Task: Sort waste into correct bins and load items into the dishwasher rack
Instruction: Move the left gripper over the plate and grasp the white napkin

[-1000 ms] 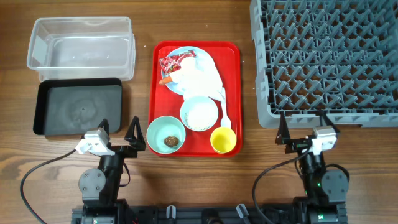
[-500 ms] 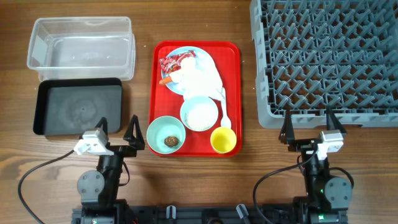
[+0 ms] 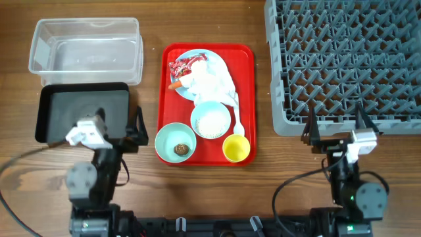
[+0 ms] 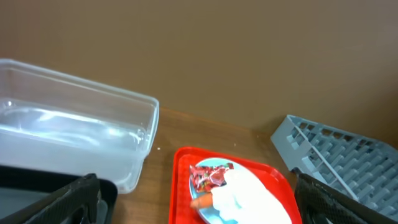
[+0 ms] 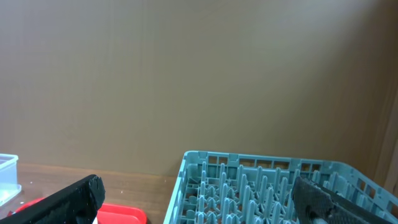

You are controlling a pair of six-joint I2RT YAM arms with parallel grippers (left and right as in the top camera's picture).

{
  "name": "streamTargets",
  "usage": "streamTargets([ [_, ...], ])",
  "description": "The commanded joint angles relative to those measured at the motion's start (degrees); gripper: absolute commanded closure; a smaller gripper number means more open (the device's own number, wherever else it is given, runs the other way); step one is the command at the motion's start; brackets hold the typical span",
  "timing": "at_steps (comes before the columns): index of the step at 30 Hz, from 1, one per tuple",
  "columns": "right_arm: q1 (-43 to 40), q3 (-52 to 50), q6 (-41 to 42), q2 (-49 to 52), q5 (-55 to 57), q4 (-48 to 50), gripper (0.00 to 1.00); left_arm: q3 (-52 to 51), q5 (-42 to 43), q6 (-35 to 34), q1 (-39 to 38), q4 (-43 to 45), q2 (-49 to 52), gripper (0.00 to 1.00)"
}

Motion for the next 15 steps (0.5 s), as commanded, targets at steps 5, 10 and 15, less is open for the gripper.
streamTargets([
  [5, -0.2, 8.7, -0.3, 11.0, -0.8, -0.2, 0.0, 15.3, 1.6, 3.3, -0.2, -6.2, 13.7, 0.0],
  [10, -0.2, 11.4, -0.3, 14.8, -5.6, -0.3, 0.0, 23.3, 2.6, 7.1, -0.3, -11.7, 18.7, 0.0],
  [15, -0.2, 17.8, -0.1, 19.3, -9.7, -7.9, 0.0, 32.8, 2.6, 10.4, -0.3, -19.0, 25.1, 0.0],
])
